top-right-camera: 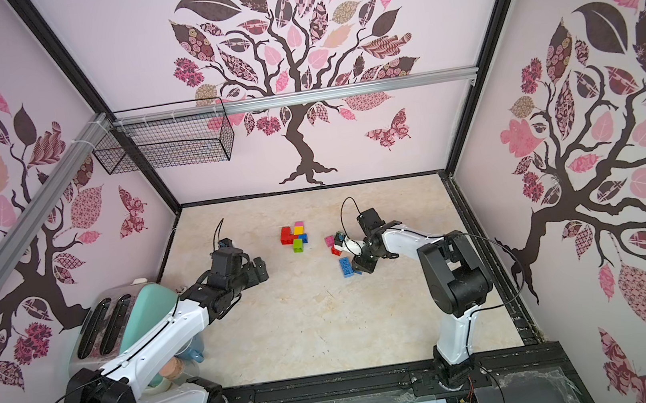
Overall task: Assemble the number 4 with lego
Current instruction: Assemble the lego brick with the lego brick, then place the lego brick at the center of the board.
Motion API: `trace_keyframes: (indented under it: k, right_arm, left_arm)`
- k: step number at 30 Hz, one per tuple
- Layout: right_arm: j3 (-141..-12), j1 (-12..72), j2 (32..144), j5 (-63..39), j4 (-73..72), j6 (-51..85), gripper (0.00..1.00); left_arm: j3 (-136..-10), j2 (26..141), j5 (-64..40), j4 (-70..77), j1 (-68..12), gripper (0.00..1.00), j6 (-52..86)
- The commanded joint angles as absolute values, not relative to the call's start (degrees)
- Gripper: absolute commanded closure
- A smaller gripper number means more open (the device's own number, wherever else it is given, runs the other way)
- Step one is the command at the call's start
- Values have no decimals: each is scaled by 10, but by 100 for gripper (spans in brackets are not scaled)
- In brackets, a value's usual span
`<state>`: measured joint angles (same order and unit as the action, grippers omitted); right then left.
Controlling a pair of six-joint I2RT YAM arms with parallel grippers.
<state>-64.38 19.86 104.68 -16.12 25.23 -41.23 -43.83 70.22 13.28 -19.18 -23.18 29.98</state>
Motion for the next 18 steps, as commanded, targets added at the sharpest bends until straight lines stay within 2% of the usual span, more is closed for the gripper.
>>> trace_keyframes:
  k: [1, 5, 7, 11, 14, 18]
  right_arm:
    - [-594, 200, 1107, -77, 362, -394, 100]
    - [-603, 206, 1076, -86, 323, -349, 100]
    - [-617, 220, 1040, -79, 291, -279, 100]
    - [-638, 257, 948, -25, 237, -14, 100]
    - [-588, 272, 873, -20, 204, 198, 100]
    - [-485, 311, 794, -2, 144, 346, 100]
  left_arm:
    - [-454, 694, 128, -185, -233, 2, 300]
    - [-452, 693, 114, -183, -233, 2, 297]
    - [-451, 693, 105, -182, -232, 2, 295]
    - [-454, 698, 94, -177, -240, 2, 290]
    - [-457, 707, 94, -178, -249, 2, 291]
    - [-460, 720, 79, -177, -254, 2, 295]
